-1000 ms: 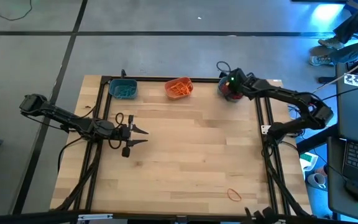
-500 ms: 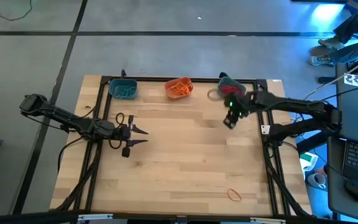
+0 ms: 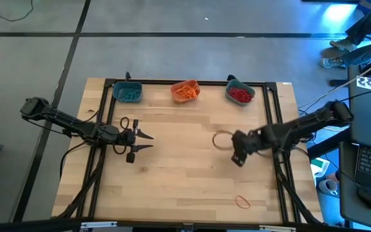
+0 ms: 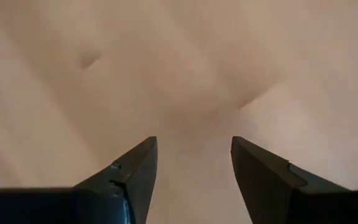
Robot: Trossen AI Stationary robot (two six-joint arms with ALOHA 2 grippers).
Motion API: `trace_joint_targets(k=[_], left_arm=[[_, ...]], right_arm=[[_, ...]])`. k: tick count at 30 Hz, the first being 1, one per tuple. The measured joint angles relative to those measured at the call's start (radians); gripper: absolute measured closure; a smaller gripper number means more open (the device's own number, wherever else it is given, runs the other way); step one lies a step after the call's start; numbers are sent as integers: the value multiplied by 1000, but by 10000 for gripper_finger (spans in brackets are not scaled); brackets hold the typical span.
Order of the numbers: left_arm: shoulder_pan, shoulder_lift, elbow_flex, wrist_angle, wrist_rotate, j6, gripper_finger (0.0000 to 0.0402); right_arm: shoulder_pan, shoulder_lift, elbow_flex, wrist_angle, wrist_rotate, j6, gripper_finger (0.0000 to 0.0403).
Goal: Sort rubber bands into baskets
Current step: Put the orange rubber band into the orange bin
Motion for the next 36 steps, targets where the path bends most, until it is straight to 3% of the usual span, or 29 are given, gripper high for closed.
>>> trace_joint_targets(k=[9,18,28,33,36], left_arm=[[0,0,0,-15,0,5,258],[0,0,0,-23,0,26,258],[0,0,0,-23,0,74,258],[0,0,0,-26,0,72,258],[0,0,0,-28,0,68,258]], right_arm=[[391,101,-17,254,-84,415,215],[579,271,-17,510,-89,709,292],[611,439,0,528,-74,640,351],[612,461,1,473,-62,596,393],[612,461,2,455,-46,571,397]])
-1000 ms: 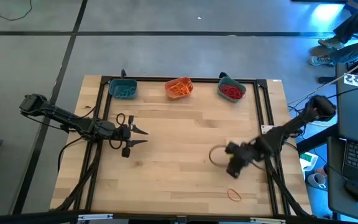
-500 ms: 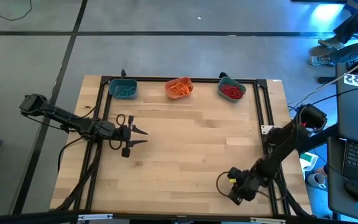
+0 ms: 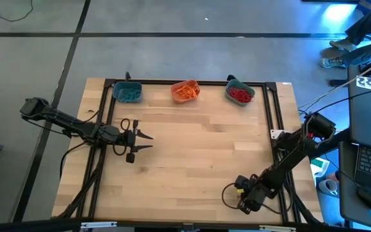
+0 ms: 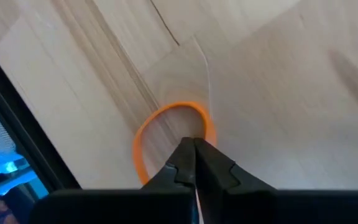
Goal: Sort rubber bands into baskets
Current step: Put the orange rubber band into the orange bin
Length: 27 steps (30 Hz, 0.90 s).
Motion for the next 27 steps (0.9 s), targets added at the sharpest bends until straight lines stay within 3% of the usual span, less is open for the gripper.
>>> trace_joint_targets(k=[8,15,20,27], left_arm=[[0,0,0,-1,0,-2,258],[0,0,0,-2,0,-11,258],[0,0,0,-3,0,-15,258],[0,0,0,-10,0,-17,258]], right_arm=[[-17,2,0,-47,71,-57,401],[-90,4,30,-114,120,-212,402],[-162,10,52,-123,306,-331,402],[-278,11,65,-115,348,-494,403]])
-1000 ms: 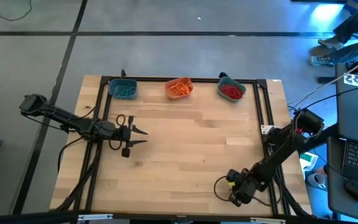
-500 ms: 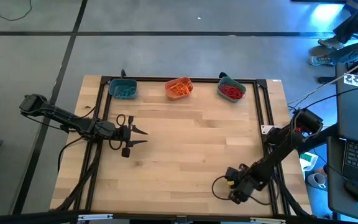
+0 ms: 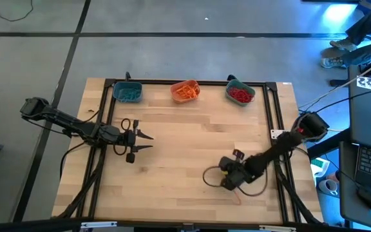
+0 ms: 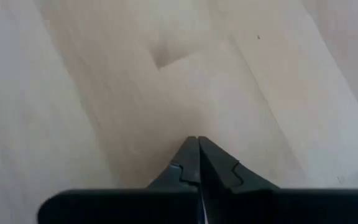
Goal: Sort rubber bands into baskets
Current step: Put the orange rubber band into the orange bin
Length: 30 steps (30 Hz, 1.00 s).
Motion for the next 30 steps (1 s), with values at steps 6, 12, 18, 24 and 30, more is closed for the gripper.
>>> trace_joint_targets(k=[6,12,18,24,30], left_arm=[[0,0,0,-4,0,-7,258],[0,0,0,-21,0,-25,258],[0,0,0,-22,0,-29,258],[0,0,0,-21,0,-29,258],[0,0,0,-20,0,-29,258]], right_arm=[[-60,-9,5,6,-183,36,385],[-2,-39,60,3,-380,148,312],[128,-33,99,65,-368,245,250],[215,18,98,12,-195,197,245],[219,76,102,11,-194,122,272]])
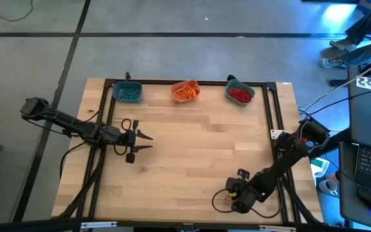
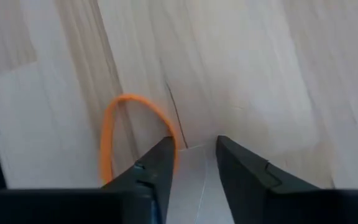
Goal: Sort rubber bands into baskets
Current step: Put the orange rubber band into the orange bin
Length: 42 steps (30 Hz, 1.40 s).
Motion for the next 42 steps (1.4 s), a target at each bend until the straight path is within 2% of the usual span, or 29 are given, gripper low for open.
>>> trace_joint_targets(k=[7,12,18,22,27,32,36,42], left_arm=[[0,0,0,-1,0,0,258],[0,0,0,-22,0,-4,258],[0,0,0,-27,0,-4,258],[0,0,0,-26,0,-4,258],[0,0,0,-21,0,-4,258],[0,0,0,-14,0,-4,258],[0,0,0,-13,0,-4,258],[0,-1,0,-14,0,-4,258]], right_arm=[[0,7,-1,16,-14,-20,327],[-1,14,-5,162,5,7,349],[0,50,0,175,23,-159,370],[-1,74,1,166,12,-206,397],[0,64,44,108,137,-291,399],[-55,51,145,-44,338,-359,400],[-136,52,226,-190,343,-406,401],[-337,50,280,-260,418,-589,401]])
